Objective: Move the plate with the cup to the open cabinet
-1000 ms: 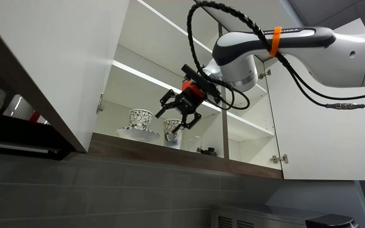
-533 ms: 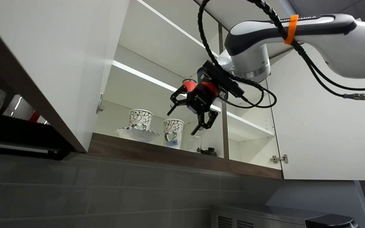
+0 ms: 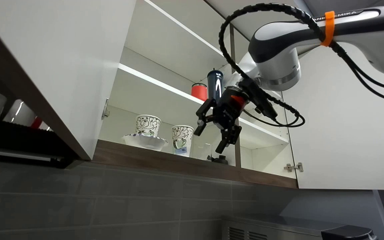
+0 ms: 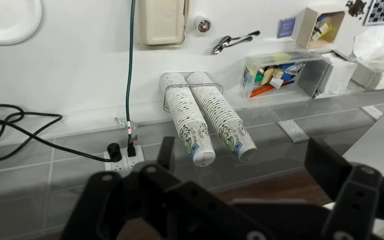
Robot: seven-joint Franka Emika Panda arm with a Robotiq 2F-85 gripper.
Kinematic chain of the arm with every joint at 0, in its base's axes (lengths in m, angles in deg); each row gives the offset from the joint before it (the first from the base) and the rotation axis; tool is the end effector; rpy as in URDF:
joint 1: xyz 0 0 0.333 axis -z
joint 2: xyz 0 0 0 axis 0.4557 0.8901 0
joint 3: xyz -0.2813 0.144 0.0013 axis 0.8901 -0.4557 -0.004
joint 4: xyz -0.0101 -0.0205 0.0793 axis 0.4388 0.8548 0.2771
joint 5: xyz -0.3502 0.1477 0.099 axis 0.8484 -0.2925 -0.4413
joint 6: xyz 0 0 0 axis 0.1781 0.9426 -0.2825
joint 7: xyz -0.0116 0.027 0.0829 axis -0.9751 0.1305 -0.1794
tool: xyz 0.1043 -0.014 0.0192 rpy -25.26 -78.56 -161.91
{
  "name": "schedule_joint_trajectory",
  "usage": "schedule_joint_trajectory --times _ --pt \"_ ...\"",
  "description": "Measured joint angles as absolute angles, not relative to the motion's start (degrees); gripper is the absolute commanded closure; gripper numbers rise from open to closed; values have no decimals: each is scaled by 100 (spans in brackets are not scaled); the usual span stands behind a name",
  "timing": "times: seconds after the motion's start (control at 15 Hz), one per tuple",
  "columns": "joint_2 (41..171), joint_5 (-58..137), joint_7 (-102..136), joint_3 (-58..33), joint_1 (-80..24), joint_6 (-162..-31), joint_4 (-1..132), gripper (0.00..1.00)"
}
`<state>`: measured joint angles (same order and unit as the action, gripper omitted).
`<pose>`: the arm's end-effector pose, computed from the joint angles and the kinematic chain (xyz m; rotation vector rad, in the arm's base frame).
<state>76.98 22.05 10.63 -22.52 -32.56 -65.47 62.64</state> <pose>0.4760 0.1308 0.7716 -2.7703 -0.0238 -0.5778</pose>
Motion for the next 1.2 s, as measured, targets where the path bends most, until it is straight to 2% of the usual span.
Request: schedule_joint_trajectory --times 0.73,1.2 --pt "6399 2228 3081 -2086 -3326 -7546 8069 0" --pt "6146 2228 3218 -2048 -3374 -7615 8431 0"
